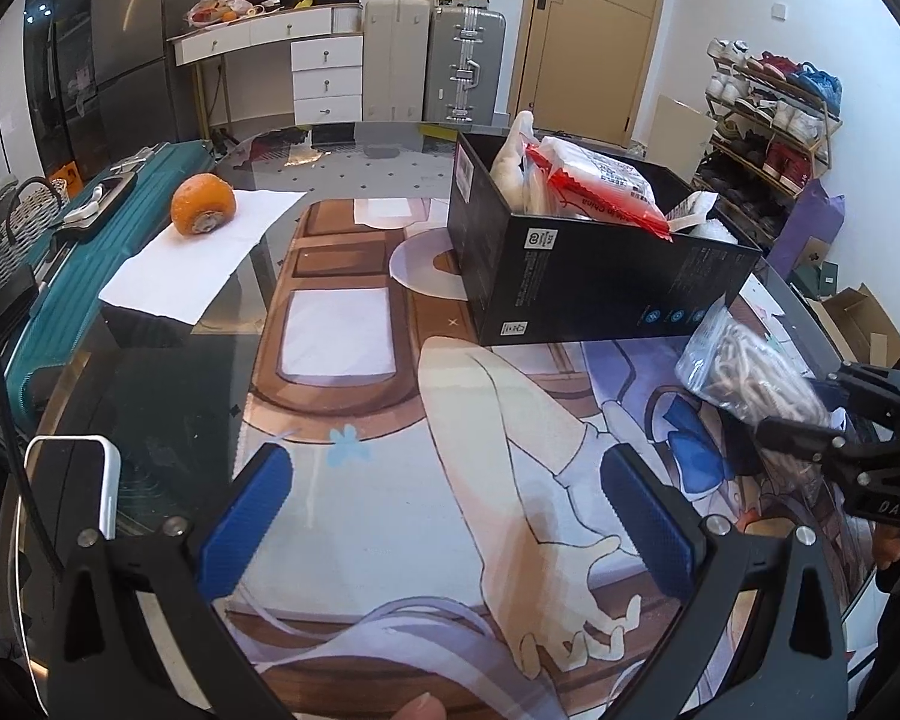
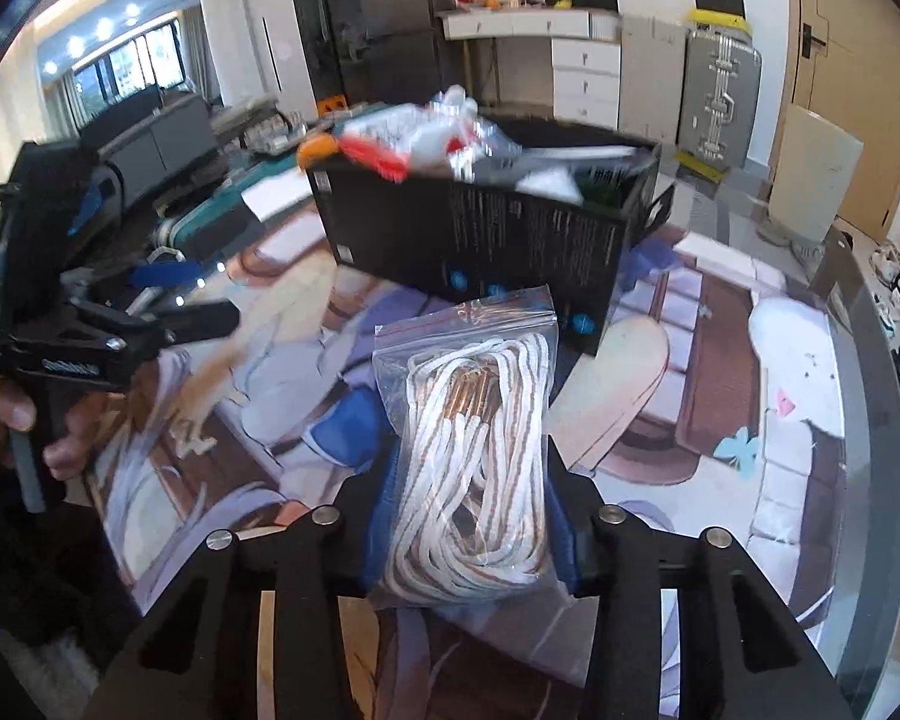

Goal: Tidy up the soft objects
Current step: 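Lift and carry the bagged rope over the black box with the right tool, then lower the bagged rope into the box and open the right tool, then pull both tools back away from the black box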

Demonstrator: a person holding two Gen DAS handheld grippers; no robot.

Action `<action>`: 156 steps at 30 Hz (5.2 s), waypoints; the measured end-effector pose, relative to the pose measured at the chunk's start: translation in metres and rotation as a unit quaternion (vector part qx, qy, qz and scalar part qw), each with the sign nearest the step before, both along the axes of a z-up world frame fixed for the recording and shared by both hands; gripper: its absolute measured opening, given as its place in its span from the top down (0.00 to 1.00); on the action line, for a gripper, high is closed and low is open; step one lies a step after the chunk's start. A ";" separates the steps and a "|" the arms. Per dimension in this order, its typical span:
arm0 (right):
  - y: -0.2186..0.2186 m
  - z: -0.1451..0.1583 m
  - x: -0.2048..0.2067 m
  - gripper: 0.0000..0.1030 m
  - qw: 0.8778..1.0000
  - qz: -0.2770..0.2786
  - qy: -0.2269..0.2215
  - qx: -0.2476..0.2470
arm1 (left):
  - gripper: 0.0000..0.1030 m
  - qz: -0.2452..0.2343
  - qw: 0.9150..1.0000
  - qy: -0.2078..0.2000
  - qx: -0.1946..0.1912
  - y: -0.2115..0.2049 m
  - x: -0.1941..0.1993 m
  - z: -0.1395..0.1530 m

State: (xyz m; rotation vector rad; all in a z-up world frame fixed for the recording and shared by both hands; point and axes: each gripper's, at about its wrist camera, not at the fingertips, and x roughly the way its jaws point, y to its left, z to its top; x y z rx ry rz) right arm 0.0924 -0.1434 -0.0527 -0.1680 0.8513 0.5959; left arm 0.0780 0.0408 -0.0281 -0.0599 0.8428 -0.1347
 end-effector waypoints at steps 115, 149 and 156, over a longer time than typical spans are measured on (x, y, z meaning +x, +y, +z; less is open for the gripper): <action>0.026 0.063 0.031 0.01 0.984 -0.103 -0.143 0.024 | 0.00 -0.039 0.992 -0.122 0.011 -0.018 0.013 0.053; 0.014 0.041 -0.014 0.01 0.975 -0.099 -0.193 0.043 | 0.00 -0.012 0.986 -0.164 0.027 -0.040 -0.004 0.034; 0.015 0.041 -0.014 0.01 0.975 -0.098 -0.194 0.041 | 0.00 -0.013 0.987 -0.155 0.036 -0.042 0.000 0.031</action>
